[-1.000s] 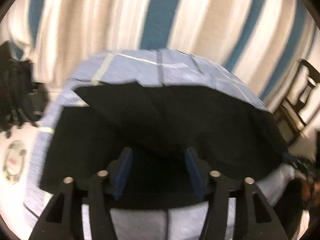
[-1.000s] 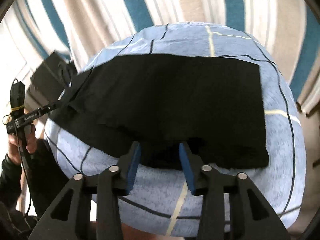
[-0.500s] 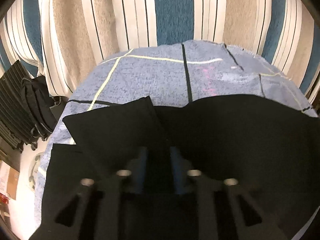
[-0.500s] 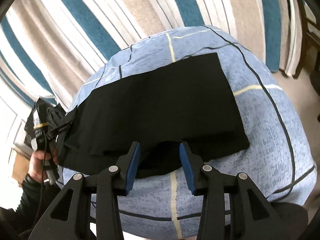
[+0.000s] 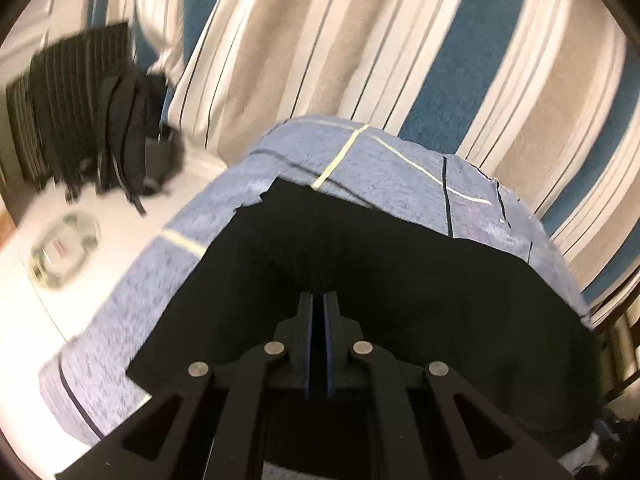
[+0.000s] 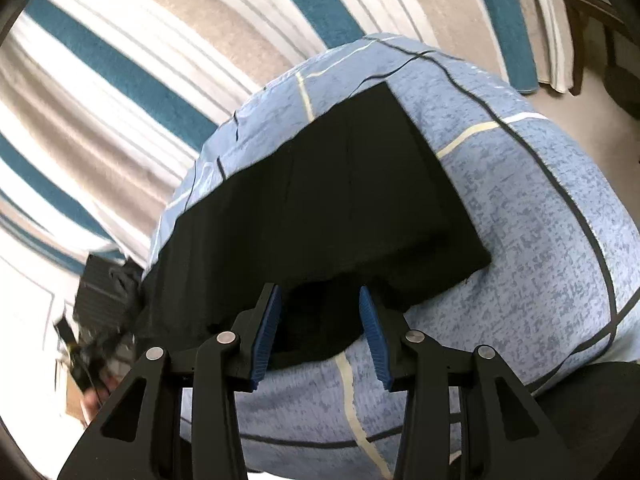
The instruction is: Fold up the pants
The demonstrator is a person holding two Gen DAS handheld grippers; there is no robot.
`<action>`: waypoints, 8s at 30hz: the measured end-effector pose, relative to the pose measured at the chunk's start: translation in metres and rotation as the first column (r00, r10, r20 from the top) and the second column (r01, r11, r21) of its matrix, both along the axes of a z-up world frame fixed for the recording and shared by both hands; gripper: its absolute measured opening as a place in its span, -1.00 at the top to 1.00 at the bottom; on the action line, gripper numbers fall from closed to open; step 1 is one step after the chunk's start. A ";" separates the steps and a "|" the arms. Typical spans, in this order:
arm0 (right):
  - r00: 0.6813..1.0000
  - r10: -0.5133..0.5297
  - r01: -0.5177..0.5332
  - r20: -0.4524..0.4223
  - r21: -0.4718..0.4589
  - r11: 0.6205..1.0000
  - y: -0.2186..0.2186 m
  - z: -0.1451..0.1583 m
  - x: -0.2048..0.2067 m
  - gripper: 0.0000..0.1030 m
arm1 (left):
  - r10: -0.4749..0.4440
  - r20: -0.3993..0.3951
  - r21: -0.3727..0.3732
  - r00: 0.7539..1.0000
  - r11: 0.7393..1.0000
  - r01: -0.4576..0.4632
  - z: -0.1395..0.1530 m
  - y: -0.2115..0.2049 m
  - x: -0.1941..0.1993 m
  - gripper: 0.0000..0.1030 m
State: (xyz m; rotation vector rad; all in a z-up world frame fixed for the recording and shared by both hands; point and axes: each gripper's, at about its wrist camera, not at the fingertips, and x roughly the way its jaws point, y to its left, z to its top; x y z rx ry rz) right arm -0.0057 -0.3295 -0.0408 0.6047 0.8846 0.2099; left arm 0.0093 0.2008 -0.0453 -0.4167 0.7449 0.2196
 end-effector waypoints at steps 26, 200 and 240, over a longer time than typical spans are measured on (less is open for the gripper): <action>0.980 -0.200 0.199 0.015 0.053 0.979 -0.026 0.008 0.028 0.78 | 0.066 0.026 -0.209 0.997 0.976 -0.059 0.002 0.021 0.010 0.87; 0.960 0.276 -0.207 0.051 -0.533 0.820 0.116 0.018 0.003 -0.14 | 0.035 0.103 -0.184 0.994 0.983 -0.016 0.004 0.034 -0.036 0.85; 0.942 0.326 -0.309 0.077 -0.181 0.934 0.108 0.009 0.024 -0.14 | -0.610 0.117 -0.150 0.784 0.770 0.621 0.022 -0.152 -0.021 0.28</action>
